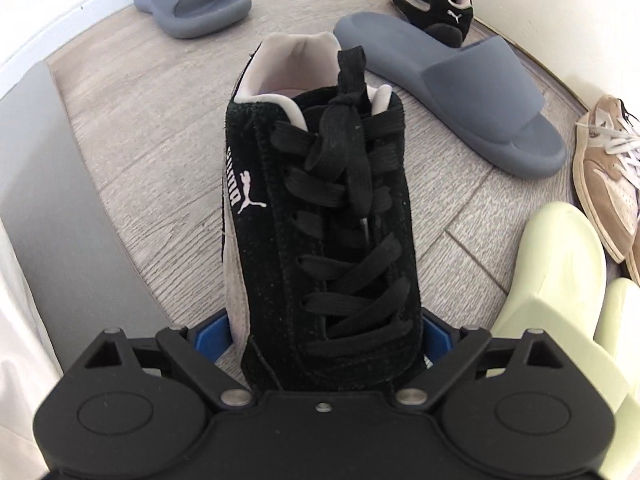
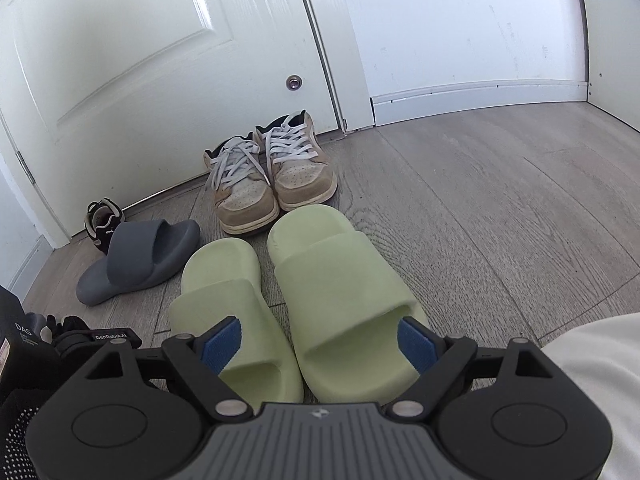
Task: Organize scattered shoes
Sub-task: 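Lift the black Puma sneaker with the left gripper and set it near the slides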
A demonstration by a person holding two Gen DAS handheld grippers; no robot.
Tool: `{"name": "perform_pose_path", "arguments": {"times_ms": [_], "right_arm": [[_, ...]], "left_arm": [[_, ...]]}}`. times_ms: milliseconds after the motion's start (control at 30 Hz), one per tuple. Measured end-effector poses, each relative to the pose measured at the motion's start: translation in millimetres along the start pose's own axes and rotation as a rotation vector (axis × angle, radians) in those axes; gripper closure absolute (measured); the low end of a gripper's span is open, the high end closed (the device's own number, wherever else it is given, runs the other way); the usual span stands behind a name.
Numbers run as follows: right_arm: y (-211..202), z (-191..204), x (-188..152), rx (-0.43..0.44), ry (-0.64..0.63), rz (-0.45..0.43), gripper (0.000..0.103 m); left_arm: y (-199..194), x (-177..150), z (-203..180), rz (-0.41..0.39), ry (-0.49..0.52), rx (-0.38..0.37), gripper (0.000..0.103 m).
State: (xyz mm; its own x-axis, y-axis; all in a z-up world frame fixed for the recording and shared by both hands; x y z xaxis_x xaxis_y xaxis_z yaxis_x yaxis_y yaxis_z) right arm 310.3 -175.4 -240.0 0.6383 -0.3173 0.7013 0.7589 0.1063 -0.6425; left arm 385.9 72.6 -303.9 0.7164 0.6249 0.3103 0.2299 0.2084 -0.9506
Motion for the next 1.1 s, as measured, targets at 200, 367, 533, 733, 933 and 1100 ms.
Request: {"name": "perform_pose_path", "arguments": {"times_ms": [200,367,533,733,933,1100], "right_arm": [[2,3,-2,0.003,-0.014,0.003,0.017],[-2,6,-2,0.007,-0.026,0.004,0.017],[-1,6,-2,0.011,-0.025,0.005,0.016],[0,8,-2,0.015,-0.032,0.007,0.016],[0,10,-3,0.022,-0.043,0.011,0.016],[0,10,-3,0.029,-0.046,0.014,0.016]], "left_arm": [[2,5,-7,-0.026,0.152,0.005,0.002],[-2,-1,-10,-0.083,0.184,0.014,0.002],[-4,-1,-11,-0.094,0.218,0.022,0.003],[-7,5,-10,-0.046,0.257,0.034,0.003],[-18,5,-25,-0.087,0.385,0.112,0.003],[-42,8,-28,-0.178,0.385,0.092,0.003]]}}
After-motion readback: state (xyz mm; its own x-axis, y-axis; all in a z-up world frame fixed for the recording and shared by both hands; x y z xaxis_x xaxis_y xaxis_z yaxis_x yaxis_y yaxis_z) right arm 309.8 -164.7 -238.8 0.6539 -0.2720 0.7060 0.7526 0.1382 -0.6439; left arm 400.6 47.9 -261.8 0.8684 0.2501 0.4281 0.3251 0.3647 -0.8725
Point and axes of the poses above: each gripper's, at about its wrist camera, not at the fingertips, and y roughly the way its jaws point, z to its left, x to its top, the point moved 4 cm from there along y, roughly the way its jaws point, and after that the axes turned 7 degrees about x, right-handed, at the moved point
